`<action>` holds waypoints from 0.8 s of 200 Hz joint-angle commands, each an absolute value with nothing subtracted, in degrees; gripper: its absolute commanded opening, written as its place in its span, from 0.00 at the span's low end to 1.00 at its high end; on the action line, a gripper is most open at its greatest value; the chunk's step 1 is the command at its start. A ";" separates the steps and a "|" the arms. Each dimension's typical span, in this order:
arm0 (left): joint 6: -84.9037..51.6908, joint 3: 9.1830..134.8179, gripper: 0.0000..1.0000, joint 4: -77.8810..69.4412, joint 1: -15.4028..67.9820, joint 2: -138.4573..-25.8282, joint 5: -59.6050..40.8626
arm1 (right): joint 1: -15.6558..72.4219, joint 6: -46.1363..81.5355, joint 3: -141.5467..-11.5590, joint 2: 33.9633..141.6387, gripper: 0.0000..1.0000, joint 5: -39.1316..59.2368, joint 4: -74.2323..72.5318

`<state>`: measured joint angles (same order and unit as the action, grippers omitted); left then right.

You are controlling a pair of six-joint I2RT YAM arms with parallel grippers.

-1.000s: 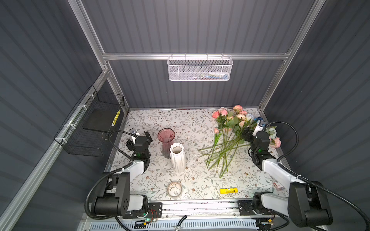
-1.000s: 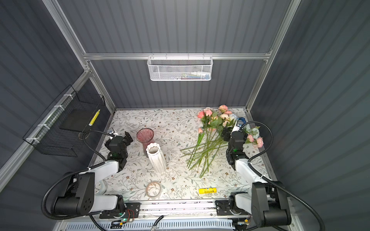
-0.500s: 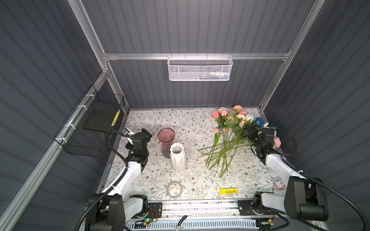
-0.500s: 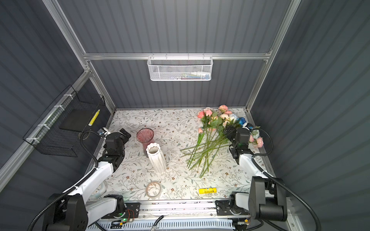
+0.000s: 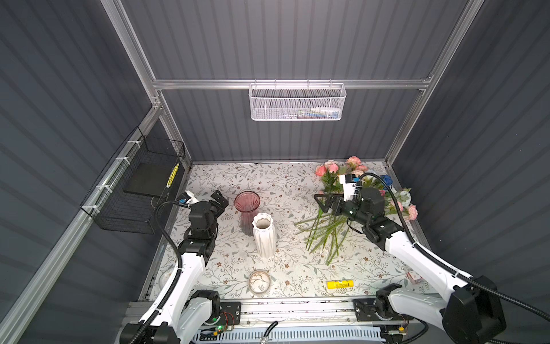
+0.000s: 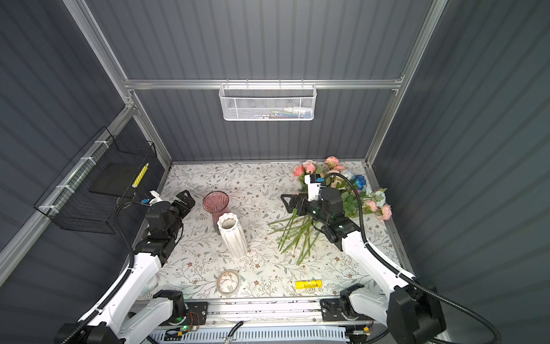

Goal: Arrange the flowers into the vase
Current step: 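Grip white vase with right gripper while left gripper grips pink vase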

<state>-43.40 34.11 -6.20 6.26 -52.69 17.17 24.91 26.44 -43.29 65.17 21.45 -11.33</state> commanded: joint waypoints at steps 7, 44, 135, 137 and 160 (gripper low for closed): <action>-45.43 35.78 1.00 -5.64 5.36 -50.03 11.77 | 32.80 19.10 -47.69 64.51 0.99 21.74 -4.20; -46.84 36.11 0.99 -6.10 5.36 -47.05 4.63 | 44.91 13.62 -52.79 67.57 0.99 14.75 -0.58; -43.77 41.45 0.91 -7.36 5.45 -46.17 -12.80 | 60.10 5.51 -63.90 79.18 0.99 5.02 -0.46; -43.68 41.67 0.90 -7.20 5.45 -46.46 -13.11 | 60.27 5.31 -64.14 79.54 0.99 4.68 -0.51; -42.30 43.75 0.86 -5.68 5.45 -50.26 -16.85 | 61.16 4.24 -67.09 83.72 0.99 2.12 -0.86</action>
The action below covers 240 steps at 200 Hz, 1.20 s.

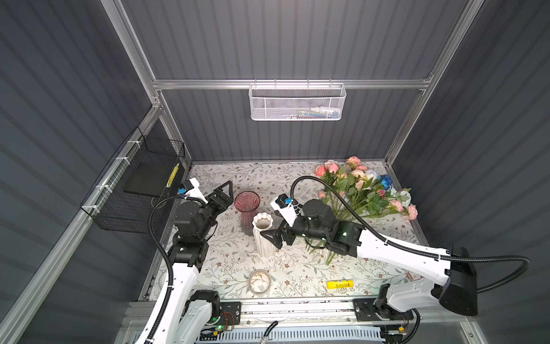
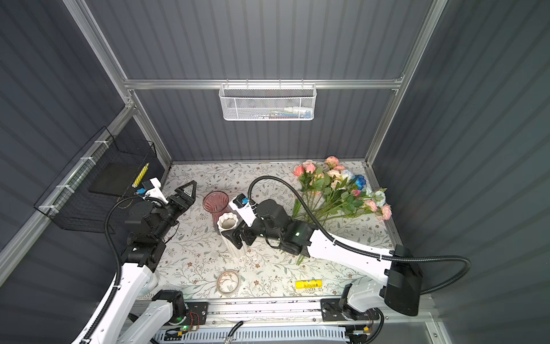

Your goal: Arrange the flowers into the vase

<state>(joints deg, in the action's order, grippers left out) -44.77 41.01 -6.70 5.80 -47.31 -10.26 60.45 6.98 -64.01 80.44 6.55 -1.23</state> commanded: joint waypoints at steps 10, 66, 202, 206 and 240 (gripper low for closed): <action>-41.97 44.27 0.84 -5.34 5.54 -51.56 -18.03 | 61.39 4.04 -68.30 85.40 0.99 1.28 -0.98; -39.38 45.89 0.75 -3.35 5.64 -53.14 -20.78 | 61.80 3.80 -71.60 91.17 0.99 0.35 -1.80; -35.68 47.50 0.62 5.49 5.71 -56.24 -20.58 | 60.53 1.93 -66.15 87.61 0.55 -3.71 -3.61; -35.68 47.57 0.63 5.61 5.71 -56.25 -20.56 | 60.26 1.98 -65.96 87.35 0.55 -3.81 -3.66; -35.12 48.26 0.62 7.27 5.71 -56.24 -19.57 | 57.30 1.90 -64.14 85.29 0.52 -4.75 -3.81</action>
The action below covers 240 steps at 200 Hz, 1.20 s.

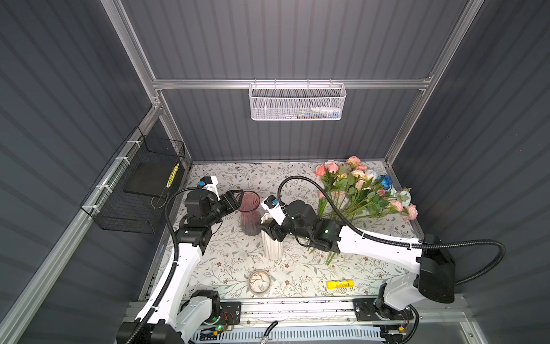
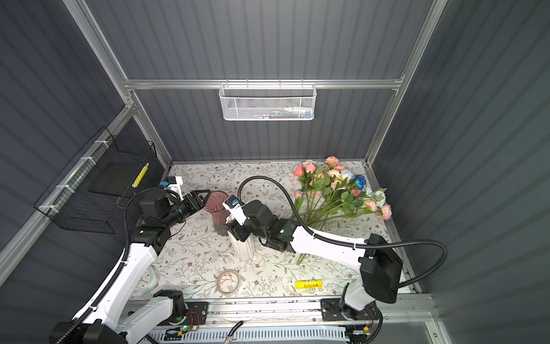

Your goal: Arrange the flowers into the vase

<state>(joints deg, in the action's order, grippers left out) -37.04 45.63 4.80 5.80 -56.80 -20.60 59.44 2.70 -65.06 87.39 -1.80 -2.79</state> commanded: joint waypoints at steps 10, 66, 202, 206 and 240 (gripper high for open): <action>-34.80 48.34 0.62 7.88 5.71 -56.09 -19.34 | 56.47 1.67 -63.74 84.87 0.52 -5.78 -3.78; -34.57 48.20 0.64 8.65 5.71 -56.33 -16.76 | 52.12 1.58 -62.29 84.49 0.52 -6.81 -7.45; -34.88 48.14 0.64 9.90 5.71 -58.28 -14.34 | 47.20 2.08 -68.44 91.52 0.87 -2.44 -10.60; -34.89 48.11 0.62 9.80 5.71 -58.50 -14.51 | 47.19 2.30 -68.23 91.19 0.88 -2.39 -10.70; -34.25 49.16 0.46 9.94 6.26 -61.28 -15.53 | 47.20 3.81 -65.73 86.65 0.92 -2.96 -11.24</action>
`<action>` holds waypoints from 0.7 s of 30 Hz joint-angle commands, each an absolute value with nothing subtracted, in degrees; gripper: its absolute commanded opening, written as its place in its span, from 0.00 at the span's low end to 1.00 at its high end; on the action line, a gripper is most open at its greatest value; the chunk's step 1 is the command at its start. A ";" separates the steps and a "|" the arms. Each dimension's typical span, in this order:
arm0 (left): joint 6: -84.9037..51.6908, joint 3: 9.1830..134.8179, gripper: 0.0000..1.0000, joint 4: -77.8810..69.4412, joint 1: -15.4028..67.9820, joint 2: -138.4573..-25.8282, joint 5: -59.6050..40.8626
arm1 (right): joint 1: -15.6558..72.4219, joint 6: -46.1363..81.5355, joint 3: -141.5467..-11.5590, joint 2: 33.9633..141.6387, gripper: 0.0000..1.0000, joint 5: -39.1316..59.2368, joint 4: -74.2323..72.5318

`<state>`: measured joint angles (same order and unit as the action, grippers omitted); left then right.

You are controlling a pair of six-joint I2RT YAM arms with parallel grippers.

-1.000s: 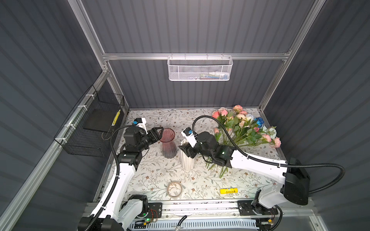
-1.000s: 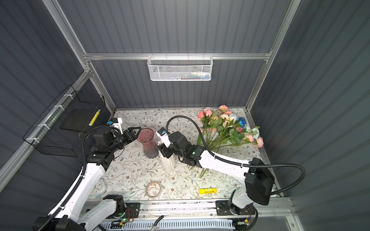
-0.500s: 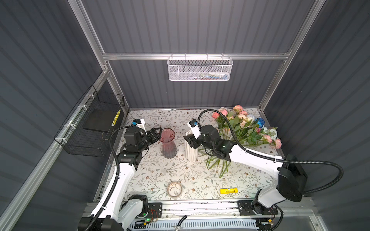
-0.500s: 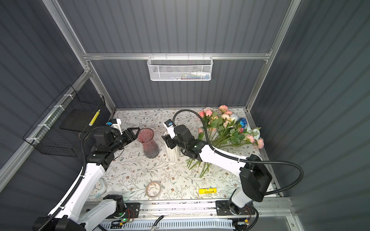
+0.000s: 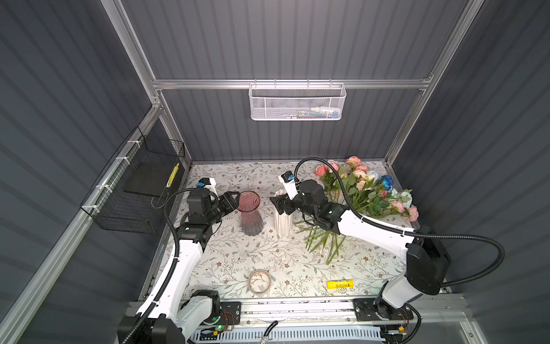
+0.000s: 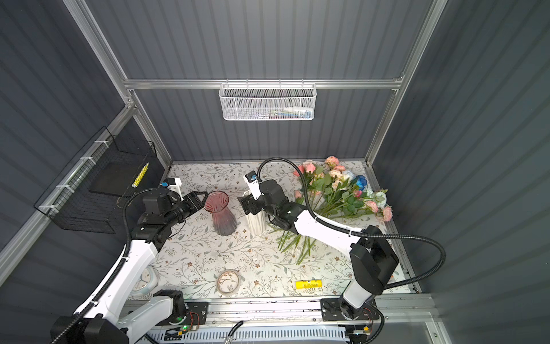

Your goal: Arrange the flowers into the vase

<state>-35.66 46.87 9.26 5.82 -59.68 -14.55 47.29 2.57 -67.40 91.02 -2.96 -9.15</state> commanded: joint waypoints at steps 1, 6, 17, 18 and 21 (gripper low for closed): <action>-34.22 49.19 0.46 9.98 6.29 -61.36 -15.50 | 47.20 3.90 -65.50 86.35 0.92 -3.00 -11.31; -32.04 51.36 0.32 12.19 9.42 -64.09 -13.34 | 47.20 5.74 -61.77 80.33 0.93 -3.93 -11.69; -27.95 60.02 0.00 20.86 14.68 -72.15 -6.39 | 47.12 6.73 -52.57 67.43 0.96 -10.27 -10.77; -28.17 60.68 0.00 20.26 14.68 -72.75 -5.96 | 47.11 6.85 -51.81 66.51 0.96 -10.65 -10.70; -27.59 63.88 0.00 18.55 14.68 -75.83 -3.73 | 46.87 7.17 -49.82 64.52 0.97 -11.60 -10.58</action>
